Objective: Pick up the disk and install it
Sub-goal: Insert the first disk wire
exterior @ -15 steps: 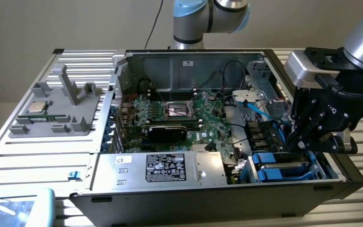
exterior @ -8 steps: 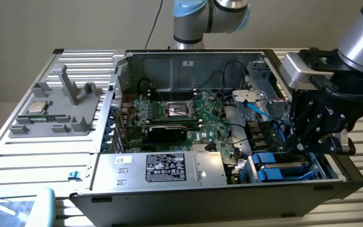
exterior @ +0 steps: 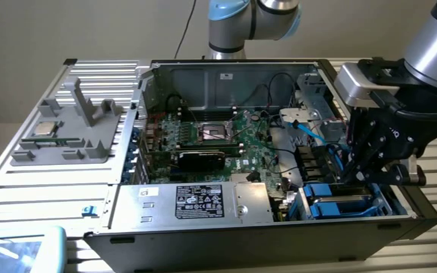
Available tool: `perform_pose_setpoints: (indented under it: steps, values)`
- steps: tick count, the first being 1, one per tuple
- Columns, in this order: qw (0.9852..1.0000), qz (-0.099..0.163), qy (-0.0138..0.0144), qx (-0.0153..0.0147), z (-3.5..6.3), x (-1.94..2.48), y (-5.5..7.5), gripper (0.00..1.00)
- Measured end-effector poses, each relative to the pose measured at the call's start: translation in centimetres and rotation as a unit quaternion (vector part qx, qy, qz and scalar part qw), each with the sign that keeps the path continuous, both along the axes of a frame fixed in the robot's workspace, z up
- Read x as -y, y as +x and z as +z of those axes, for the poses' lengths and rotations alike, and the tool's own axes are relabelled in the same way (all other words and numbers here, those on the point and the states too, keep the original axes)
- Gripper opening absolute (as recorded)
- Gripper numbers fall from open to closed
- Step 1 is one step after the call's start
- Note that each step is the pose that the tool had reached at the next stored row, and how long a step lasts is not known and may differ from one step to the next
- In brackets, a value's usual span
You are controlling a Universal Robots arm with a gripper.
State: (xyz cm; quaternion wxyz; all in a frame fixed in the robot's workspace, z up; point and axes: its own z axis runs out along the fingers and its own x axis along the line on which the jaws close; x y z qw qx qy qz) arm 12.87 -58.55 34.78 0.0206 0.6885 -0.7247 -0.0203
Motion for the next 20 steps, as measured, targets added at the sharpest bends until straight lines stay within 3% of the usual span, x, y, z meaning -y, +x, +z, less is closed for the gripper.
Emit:
perform_pose_setpoints:
  steps: [9, 15, 20]
  values:
    - [1.0000, -0.001, -0.0001, 0.0003, -0.15, -0.34, 0.00, 0.16]
    - [1.0000, -0.001, -0.0040, 0.0023, -0.27, -0.50, 0.00, 0.16]
    - [1.0000, -0.002, -0.0042, 0.0024, -0.28, -0.41, 0.01, 0.16]
